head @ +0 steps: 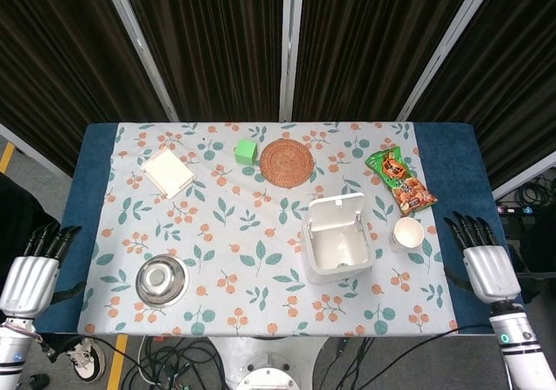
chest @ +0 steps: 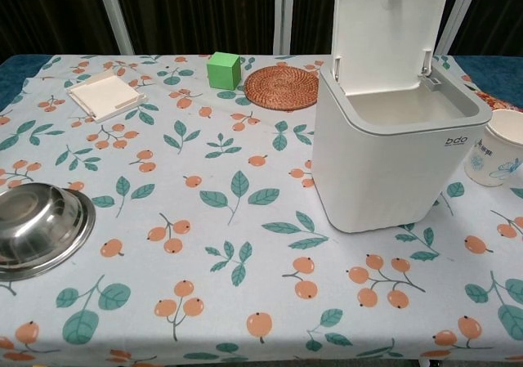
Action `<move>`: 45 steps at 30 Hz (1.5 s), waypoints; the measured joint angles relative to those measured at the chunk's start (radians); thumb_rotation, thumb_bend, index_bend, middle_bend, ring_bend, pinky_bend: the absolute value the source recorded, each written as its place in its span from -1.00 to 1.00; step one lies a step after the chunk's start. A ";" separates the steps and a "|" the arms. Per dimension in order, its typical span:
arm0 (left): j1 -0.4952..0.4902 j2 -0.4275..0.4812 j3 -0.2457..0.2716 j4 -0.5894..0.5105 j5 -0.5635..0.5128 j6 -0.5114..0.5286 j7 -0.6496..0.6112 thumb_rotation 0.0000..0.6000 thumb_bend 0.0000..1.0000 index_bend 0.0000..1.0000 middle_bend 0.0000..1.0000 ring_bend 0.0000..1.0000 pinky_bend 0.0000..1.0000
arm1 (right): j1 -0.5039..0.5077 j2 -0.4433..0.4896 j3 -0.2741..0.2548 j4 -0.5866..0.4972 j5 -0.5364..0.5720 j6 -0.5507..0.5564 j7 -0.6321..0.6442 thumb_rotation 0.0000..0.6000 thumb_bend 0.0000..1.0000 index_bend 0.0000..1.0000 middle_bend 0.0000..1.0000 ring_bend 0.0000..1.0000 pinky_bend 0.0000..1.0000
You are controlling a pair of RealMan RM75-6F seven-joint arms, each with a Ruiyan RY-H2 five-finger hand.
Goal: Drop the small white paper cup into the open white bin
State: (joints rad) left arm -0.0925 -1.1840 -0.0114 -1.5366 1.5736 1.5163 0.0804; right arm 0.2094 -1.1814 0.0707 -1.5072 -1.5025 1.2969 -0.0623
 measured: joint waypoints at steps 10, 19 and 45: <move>0.002 0.005 0.004 0.005 -0.006 -0.009 -0.010 1.00 -0.93 -0.75 -0.69 -0.92 -0.79 | 0.136 -0.070 0.057 -0.005 0.179 -0.220 -0.182 1.00 -0.65 -1.00 -1.00 -1.00 -1.00; -0.001 0.000 0.010 0.011 -0.004 -0.018 -0.010 1.00 -0.93 -0.75 -0.69 -0.92 -0.79 | 0.214 -0.108 0.073 -0.010 0.276 -0.360 -0.184 1.00 -0.65 -1.00 -0.97 -1.00 -0.64; -0.008 0.007 0.009 -0.010 -0.011 -0.032 -0.003 1.00 -0.93 -0.75 -0.69 -0.92 -0.79 | 0.218 -0.061 0.038 -0.035 0.217 -0.261 -0.119 1.00 -0.50 -0.19 -0.24 -0.31 -0.01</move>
State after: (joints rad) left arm -0.1001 -1.1768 -0.0021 -1.5469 1.5628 1.4843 0.0775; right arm 0.4269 -1.2426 0.1088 -1.5418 -1.2858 1.0356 -0.1818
